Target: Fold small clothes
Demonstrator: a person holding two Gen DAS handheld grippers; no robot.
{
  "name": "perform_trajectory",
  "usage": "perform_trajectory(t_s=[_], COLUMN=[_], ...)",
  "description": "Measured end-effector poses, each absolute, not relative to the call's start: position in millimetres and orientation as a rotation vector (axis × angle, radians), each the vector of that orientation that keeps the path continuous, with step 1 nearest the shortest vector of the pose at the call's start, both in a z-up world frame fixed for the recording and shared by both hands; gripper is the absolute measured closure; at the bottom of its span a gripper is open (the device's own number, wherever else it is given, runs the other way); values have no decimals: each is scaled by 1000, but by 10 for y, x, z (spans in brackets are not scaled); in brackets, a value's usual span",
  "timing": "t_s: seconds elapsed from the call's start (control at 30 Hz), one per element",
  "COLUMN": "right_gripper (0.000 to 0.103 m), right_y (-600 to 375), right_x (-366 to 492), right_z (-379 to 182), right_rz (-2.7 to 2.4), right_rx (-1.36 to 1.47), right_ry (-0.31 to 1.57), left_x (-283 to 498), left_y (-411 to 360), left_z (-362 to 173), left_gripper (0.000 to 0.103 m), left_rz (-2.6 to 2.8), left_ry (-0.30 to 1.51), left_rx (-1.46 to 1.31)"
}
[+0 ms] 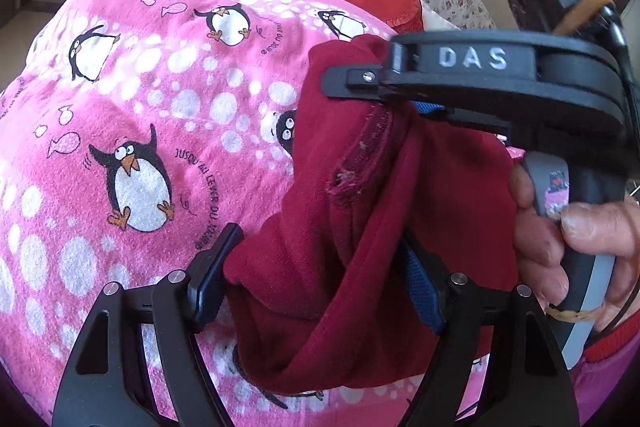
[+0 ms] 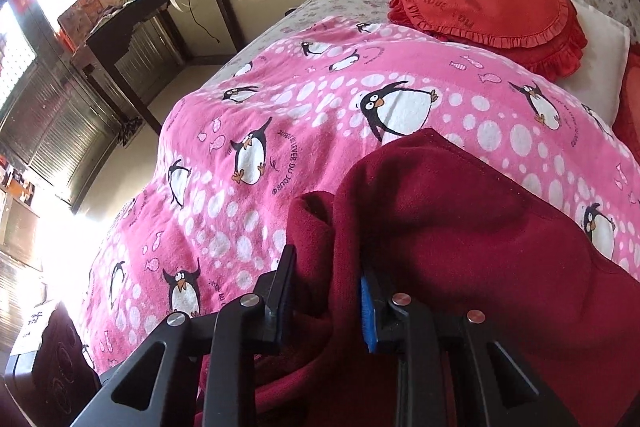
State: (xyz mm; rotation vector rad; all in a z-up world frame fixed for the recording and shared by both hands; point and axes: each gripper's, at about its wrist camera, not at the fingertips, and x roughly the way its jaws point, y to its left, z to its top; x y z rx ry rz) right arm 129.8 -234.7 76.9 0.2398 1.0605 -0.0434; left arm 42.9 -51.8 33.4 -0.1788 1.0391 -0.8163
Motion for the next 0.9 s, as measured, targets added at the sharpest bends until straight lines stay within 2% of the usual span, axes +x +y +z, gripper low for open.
perform_trajectory(t_s=[0.2, 0.3, 0.33, 0.4, 0.43, 0.5, 0.57, 0.6, 0.67, 0.83, 0.9], right_gripper=[40, 38, 39, 52, 55, 70, 77, 78, 79, 81, 82], right_y=[-2150, -2048, -2055, -2101, -2134, -2206, -2286, -2308, -2361, -2505, -2606], right_x=[1528, 1606, 1602, 1535, 1488, 1384, 1277, 1234, 1132, 843, 691], right_z=[687, 621, 624, 652, 672, 736, 823, 860, 953, 1227, 1363], right_rz=[-64, -99, -103, -115, -107, -85, -53, -43, -27, -8, -6], right_rx=[119, 25, 18, 25, 40, 79, 144, 166, 211, 263, 289], right_ry=[1134, 1145, 1137, 1111, 1095, 1071, 1052, 1042, 1014, 939, 908], left_x=[338, 377, 382, 375, 355, 308, 234, 198, 97, -159, -301], left_y=[-507, -615, -643, -675, -688, -721, -752, -767, -808, -976, -1097], left_z=[339, 330, 331, 343, 345, 377, 445, 482, 602, 942, 1080], left_gripper=[28, 30, 30, 30, 30, 30, 37, 40, 53, 64, 65], left_rz=[-810, -797, -794, -781, -778, -777, -772, -769, -774, -821, -845], left_ry=[1035, 1038, 1035, 1036, 1040, 1047, 1034, 1023, 995, 936, 907], left_rx=[-160, -161, -158, -148, -141, -131, -119, -108, -86, -36, -7])
